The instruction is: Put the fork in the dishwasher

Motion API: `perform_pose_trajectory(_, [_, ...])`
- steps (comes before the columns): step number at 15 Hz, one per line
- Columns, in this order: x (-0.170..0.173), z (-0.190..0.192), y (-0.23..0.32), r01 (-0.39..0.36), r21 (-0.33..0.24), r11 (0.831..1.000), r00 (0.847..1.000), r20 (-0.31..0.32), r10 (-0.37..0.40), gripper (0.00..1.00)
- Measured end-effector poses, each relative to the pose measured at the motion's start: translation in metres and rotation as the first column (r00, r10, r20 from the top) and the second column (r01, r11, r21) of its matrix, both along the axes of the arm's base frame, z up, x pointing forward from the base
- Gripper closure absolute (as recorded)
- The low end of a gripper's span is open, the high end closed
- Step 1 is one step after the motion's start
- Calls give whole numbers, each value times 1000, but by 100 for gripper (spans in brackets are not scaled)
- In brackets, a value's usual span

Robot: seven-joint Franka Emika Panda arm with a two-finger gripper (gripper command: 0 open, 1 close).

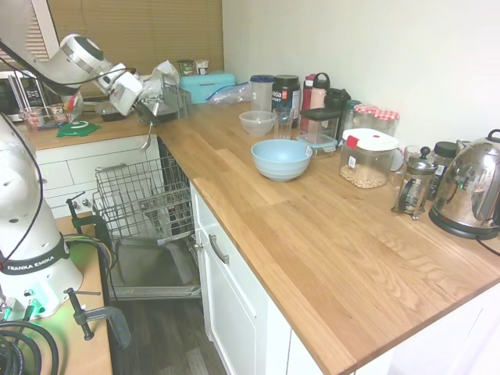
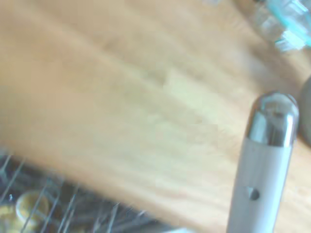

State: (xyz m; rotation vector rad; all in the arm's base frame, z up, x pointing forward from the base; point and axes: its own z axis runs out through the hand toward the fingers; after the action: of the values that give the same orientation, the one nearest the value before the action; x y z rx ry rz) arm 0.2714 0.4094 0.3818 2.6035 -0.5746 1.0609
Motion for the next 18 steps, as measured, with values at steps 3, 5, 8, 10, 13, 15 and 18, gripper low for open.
perform_pose_trajectory(3, [-19, -43, 9, -22, -97, 995, 999, -32, 19, 100])
perform_pose_trajectory(5, [-22, -73, 5, -31, -165, 986, 998, -63, 21, 100])
perform_pose_trajectory(8, [-14, -134, 18, -49, -231, 972, 995, -100, 26, 100])
perform_pose_trajectory(10, [-7, -168, 51, -68, -242, 968, 992, -123, 39, 100])
perform_pose_trajectory(13, [-11, -222, 104, -78, -239, 968, 989, -142, 44, 100])
perform_pose_trajectory(15, [-2, -230, 136, -67, -226, 972, 989, -142, 36, 0])
perform_pose_trajectory(18, [13, -217, 175, -59, -201, 978, 987, -158, 27, 0])
